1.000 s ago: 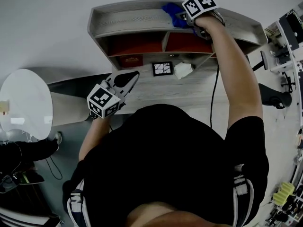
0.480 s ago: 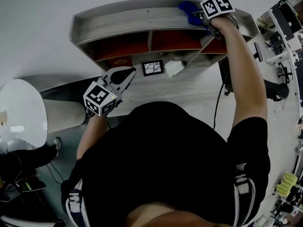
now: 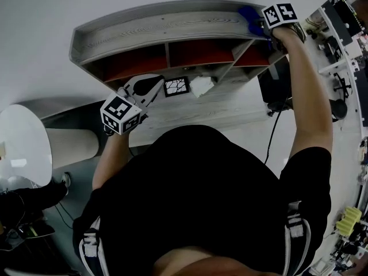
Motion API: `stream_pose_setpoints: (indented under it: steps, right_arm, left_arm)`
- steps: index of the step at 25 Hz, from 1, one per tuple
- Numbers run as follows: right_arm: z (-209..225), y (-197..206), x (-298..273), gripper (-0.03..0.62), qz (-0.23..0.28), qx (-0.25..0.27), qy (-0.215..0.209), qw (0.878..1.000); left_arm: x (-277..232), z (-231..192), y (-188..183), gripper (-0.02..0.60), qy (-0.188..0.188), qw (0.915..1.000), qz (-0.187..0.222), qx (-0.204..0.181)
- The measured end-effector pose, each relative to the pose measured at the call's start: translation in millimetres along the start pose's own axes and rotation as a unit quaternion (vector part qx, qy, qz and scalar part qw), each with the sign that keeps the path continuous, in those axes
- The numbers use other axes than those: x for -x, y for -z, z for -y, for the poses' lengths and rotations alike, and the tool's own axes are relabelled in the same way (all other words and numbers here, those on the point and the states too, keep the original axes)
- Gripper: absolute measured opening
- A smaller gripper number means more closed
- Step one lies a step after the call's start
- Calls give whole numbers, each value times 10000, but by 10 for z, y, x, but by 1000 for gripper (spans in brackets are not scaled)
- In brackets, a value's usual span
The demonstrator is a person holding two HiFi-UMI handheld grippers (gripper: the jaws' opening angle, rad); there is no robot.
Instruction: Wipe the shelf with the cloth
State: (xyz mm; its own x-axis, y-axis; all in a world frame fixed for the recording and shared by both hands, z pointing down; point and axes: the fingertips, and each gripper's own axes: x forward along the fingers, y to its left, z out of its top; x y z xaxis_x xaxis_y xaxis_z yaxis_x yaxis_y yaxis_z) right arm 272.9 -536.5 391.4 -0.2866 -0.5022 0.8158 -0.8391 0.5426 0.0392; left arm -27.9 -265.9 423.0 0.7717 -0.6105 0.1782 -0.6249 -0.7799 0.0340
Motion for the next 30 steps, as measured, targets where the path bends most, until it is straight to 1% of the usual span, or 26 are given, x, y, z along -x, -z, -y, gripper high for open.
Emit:
stream_pose_setpoints:
  steps: [3, 5, 9, 15, 19, 22, 26, 30]
  right_arm:
    - [263, 79, 76, 91, -85, 28, 241, 9997]
    - [418, 130, 116, 91, -108, -62, 311, 9994]
    - [708, 221, 173, 91, -175, -197, 449, 9986]
    - [1060, 346, 251, 91, -341, -350, 716, 9962]
    - [1291, 404, 312, 91, -491, -209, 1176, 9916]
    - [1369, 409, 328, 91, -592, -99, 1356, 9889]
    - [1498, 465, 358, 89, -828, 236, 1744, 9809]
    - [1596, 497, 369, 89, -962, 387, 2032, 9736]
  left_arm:
    - [-130, 43, 21, 17, 43, 10000, -15, 44]
    - [-205, 76, 55, 17, 88, 9999, -43, 76]
    - [-337, 65, 68, 17, 129, 9996, -27, 269]
    - [-447, 51, 89, 17, 123, 9995, -44, 278]
    - [-497, 43, 73, 17, 160, 9994, -77, 287]
    - [-521, 13, 71, 17, 136, 9994, -78, 314]
    - [-543, 25, 97, 17, 117, 9996, -131, 236]
    - [-538, 19, 116, 17, 99, 9995, -155, 272]
